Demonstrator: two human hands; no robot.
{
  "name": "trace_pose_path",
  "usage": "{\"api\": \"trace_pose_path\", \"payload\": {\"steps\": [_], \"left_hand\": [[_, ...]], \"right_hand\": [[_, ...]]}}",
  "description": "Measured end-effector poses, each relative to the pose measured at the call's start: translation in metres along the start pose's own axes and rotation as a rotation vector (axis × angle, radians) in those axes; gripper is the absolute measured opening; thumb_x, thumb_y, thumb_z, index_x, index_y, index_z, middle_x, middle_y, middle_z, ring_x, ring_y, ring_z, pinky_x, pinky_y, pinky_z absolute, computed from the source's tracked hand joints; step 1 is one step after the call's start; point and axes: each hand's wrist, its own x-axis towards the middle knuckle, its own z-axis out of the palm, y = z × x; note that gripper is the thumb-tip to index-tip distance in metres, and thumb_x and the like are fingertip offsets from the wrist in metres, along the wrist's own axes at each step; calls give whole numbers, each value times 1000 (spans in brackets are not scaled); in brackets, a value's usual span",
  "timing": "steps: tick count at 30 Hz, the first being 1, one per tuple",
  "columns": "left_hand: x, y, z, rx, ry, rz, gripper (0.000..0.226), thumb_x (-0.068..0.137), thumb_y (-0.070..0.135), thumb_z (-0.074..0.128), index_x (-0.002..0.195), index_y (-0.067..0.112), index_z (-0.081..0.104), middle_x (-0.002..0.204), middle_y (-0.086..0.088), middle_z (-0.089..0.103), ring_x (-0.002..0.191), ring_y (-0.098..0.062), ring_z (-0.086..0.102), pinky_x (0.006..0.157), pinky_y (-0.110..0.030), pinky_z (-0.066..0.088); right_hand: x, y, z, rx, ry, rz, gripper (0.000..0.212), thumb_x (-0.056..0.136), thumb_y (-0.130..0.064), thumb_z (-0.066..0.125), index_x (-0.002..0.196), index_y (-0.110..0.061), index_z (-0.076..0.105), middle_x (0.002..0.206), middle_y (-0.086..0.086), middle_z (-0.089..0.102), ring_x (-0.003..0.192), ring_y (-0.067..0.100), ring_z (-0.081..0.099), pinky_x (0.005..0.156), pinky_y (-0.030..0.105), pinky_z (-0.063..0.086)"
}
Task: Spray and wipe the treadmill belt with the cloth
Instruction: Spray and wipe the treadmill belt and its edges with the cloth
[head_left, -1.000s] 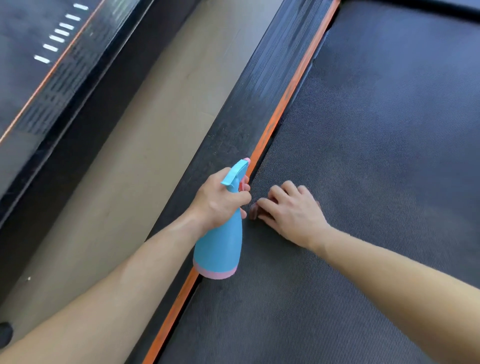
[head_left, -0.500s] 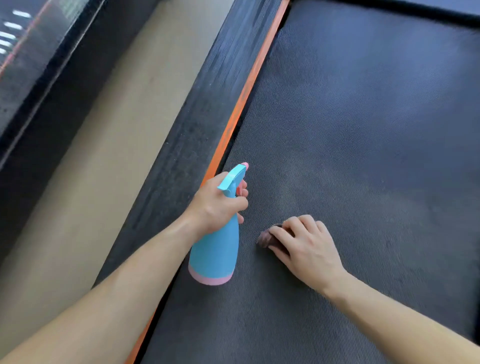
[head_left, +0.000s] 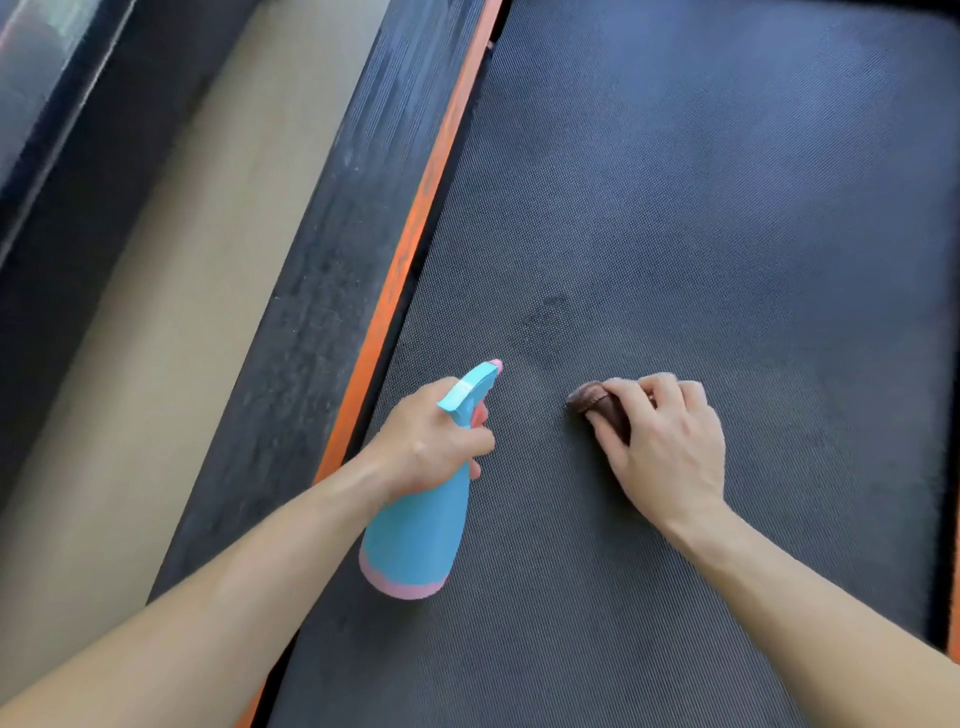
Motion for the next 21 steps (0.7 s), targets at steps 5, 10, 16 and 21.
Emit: {"api": "trace_pose_path", "payload": {"steps": [5, 10, 16, 21], "left_hand": [[-5, -15, -14, -91, 36, 34, 47, 77, 14, 67, 123, 23, 66, 108, -2, 71, 61, -26, 74, 74, -33, 57], [-7, -20, -29, -194, 122, 49, 51, 89, -5, 63, 127, 30, 66, 118, -7, 69, 60, -23, 71, 62, -18, 53], [-10, -28, -42, -220, 155, 61, 51, 89, -3, 63, 128, 29, 66, 113, -3, 71, 62, -26, 74, 69, -27, 58], [-16, -31, -43, -217, 158, 48, 42, 86, 5, 67, 125, 20, 67, 111, -2, 71, 65, -27, 76, 73, -32, 61]], "right_hand": [[85, -7, 12, -51, 33, 51, 43, 93, -58, 50, 111, -21, 65, 108, 12, 58, 100, 39, 52, 73, 48, 51], [125, -51, 29, -132, -25, -10, 41, 93, -55, 56, 106, -17, 62, 108, 13, 59, 101, 39, 53, 71, 46, 46], [16, -70, 25, -26, -107, -533, 32, 94, -51, 58, 97, -20, 63, 96, 8, 56, 86, 33, 52, 66, 44, 43], [98, -58, 29, -105, -23, -210, 39, 93, -53, 58, 101, -15, 61, 100, 16, 58, 93, 40, 55, 66, 47, 49]]}}
